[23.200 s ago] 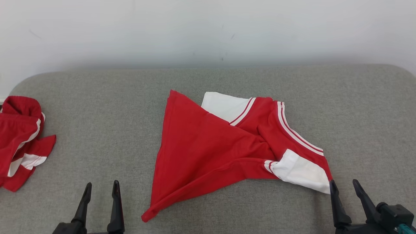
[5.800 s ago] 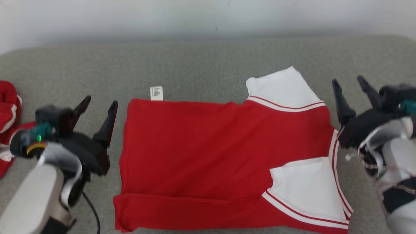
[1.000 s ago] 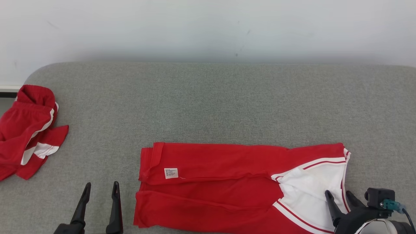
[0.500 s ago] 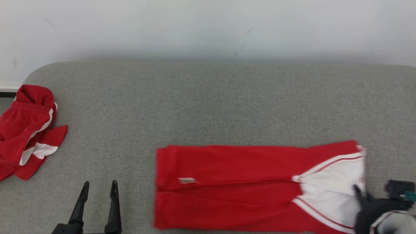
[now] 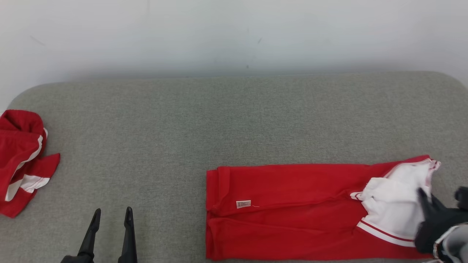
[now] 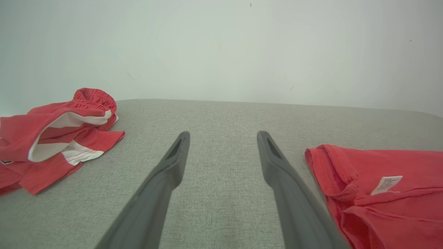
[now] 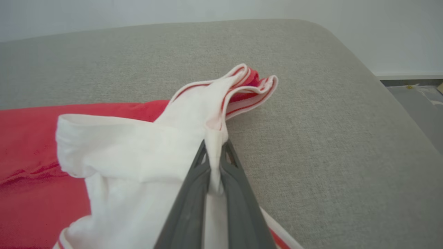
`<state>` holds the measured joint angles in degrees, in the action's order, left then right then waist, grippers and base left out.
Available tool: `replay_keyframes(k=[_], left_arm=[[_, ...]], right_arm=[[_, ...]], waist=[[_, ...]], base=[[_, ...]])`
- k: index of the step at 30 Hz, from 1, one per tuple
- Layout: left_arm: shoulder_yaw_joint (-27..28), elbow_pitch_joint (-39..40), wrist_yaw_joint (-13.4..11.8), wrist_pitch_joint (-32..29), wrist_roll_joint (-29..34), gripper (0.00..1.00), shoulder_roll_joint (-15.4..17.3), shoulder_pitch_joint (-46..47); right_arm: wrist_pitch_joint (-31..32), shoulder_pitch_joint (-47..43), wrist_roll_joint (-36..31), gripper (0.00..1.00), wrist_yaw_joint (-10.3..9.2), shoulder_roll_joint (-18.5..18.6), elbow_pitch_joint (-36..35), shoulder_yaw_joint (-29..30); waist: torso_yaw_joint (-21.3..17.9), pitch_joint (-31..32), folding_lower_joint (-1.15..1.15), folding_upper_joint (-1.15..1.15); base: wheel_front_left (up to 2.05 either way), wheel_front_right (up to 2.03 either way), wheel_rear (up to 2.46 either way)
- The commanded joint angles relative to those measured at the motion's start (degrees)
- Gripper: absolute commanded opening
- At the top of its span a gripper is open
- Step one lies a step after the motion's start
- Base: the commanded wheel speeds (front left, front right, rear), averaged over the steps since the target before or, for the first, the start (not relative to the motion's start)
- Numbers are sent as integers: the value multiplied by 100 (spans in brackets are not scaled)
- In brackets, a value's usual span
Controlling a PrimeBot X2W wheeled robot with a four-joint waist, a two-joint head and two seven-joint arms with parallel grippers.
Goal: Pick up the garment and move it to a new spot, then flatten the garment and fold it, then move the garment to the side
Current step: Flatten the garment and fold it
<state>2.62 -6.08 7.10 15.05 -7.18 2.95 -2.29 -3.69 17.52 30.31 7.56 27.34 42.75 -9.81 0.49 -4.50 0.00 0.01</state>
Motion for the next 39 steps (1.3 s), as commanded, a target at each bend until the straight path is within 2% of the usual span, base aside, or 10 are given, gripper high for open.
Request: replay_keyframes(k=[1, 10, 17, 26, 37, 39], left_arm=[[-5, 3, -11, 17, -76, 100, -6, -14], [-25, -45, -9, 17, -82, 100, -7, 47], [-48, -84, -1, 17, -79, 100, -7, 126], [-138, -162, -22, 17, -128, 100, -7, 206], [-233, -285, -42, 17, -192, 100, -7, 266], [-244, -298, -53, 17, -204, 100, -6, 254]], right_arm=[[-33, -47, 13, 0, -17, -119, -256, -88], [469, -604, -148, 0, -16, -838, -2477, -670], [833, -776, -355, 0, -16, -1308, -3251, -977], [906, -538, -514, 0, -16, -1970, -3218, -1483], [675, -210, -529, 0, -16, -2324, -2510, -2005], [578, -199, -520, 47, -16, -2354, -2409, -2091]], waist=[[-76, 3, 0, -1], [-157, -27, 0, -1], [8, -40, 0, -1], [402, -94, 0, -1], [670, -109, 0, -1], [661, -95, 0, -1]], base=[[0, 0, 0], [0, 0, 0], [0, 0, 0], [0, 0, 0], [0, 0, 0], [0, 0, 0]])
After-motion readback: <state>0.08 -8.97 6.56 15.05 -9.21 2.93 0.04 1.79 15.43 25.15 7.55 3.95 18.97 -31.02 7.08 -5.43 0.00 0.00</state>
